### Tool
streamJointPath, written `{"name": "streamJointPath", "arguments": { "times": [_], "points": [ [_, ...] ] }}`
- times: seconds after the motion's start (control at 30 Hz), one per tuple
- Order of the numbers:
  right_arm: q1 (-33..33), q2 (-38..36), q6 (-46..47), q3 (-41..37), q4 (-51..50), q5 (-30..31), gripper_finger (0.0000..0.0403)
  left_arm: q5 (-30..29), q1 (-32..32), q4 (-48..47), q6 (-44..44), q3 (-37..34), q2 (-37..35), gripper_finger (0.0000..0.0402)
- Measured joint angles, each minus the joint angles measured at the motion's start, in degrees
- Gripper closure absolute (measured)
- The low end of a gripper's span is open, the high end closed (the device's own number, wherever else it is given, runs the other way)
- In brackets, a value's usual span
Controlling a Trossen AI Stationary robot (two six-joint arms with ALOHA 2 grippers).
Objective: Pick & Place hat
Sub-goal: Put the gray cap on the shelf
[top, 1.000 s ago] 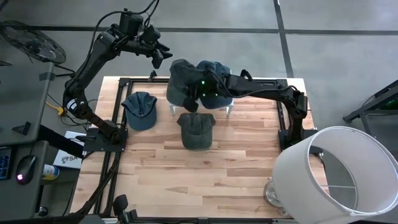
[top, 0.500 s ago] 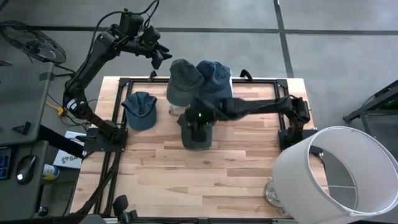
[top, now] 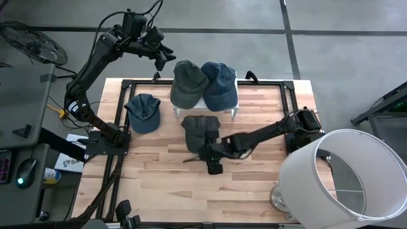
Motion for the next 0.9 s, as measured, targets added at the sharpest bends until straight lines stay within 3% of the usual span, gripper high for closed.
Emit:
{"name": "streamJointPath", "arguments": {
  "times": [0.13, 0.6, 0.9],
  "points": [
    [2.4, 0.0, 0.1, -3.0, 3.4, 5.4, 0.018, 0.4, 0.0, -0.6, -0.2, 0.0, 0.0, 0.0231],
    [5.5, 0.0, 0.4, -13.5, 13.3, 14.4, 0.0178, 0.6, 0.0, -1.1, -1.3, 0.0, 0.0, 0.0231],
    [5.0, 0.0, -1.0, -19.3, 23.3, 16.1, 0.0178, 0.6, 0.0, -1.1, -1.4, 0.0, 0.0, 0.0231]
  ]
}}
